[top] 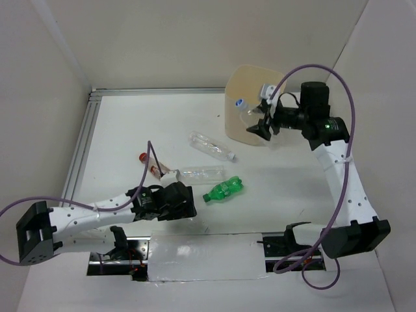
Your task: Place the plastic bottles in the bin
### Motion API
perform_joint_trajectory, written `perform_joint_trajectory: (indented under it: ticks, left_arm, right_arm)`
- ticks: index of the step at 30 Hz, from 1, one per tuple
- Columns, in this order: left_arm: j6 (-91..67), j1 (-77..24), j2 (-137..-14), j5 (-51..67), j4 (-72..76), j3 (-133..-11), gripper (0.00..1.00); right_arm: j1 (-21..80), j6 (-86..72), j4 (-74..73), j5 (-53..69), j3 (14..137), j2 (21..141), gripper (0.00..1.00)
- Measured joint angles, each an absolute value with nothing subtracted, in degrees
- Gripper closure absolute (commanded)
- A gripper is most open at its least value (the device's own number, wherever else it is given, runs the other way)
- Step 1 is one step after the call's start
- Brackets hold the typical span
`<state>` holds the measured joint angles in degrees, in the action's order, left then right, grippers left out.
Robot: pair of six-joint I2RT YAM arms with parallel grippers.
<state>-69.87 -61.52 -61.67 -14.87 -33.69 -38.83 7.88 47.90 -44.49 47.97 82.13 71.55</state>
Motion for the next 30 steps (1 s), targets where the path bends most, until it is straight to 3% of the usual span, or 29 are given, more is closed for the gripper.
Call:
perform_joint_trajectory:
  ticks: [6, 16, 18, 19, 22, 27, 30]
  left_arm:
    - [-75.7, -62.7, -68.2, -17.8, -34.7, -42.0, 0.00]
    - [-76.3, -62.0, -71.6, -19.7, -31.0, -39.9, 0.00]
    - [-76.0, -62.0, -72.5, -19.8, -30.6, -39.8, 0.00]
    - [-75.5, -61.9, -73.2, -19.9, -30.0, -39.6, 0.00]
    - [-75.1, -61.9, -75.2, -19.9, -29.1, -39.0, 0.02]
    - [-74.3, -61.9, -76.3, -20.4, -27.7, -38.0, 0.12]
    - [-73.6, -61.9, -76.3, -20.9, -26.6, -37.5, 0.35]
  right_arm:
    - [8.7, 31.2, -25.5, 49.3, 89.3, 74.3, 0.62]
    - [7.7, 22.2, -11.5, 41.5, 106.4, 97.9, 0.62]
    - [7.0, 21.7, -10.4, 40.6, 110.7, 101.7, 0.56]
    - [6.5, 21.5, -9.9, 40.2, 112.3, 103.3, 0.35]
    - [4.8, 20.8, -10.5, 39.5, 116.6, 107.3, 0.00]
    - [1.5, 19.1, -13.0, 40.4, 119.9, 111.9, 0.00]
    - [-0.3, 18.0, -13.7, 42.0, 116.7, 110.6, 0.00]
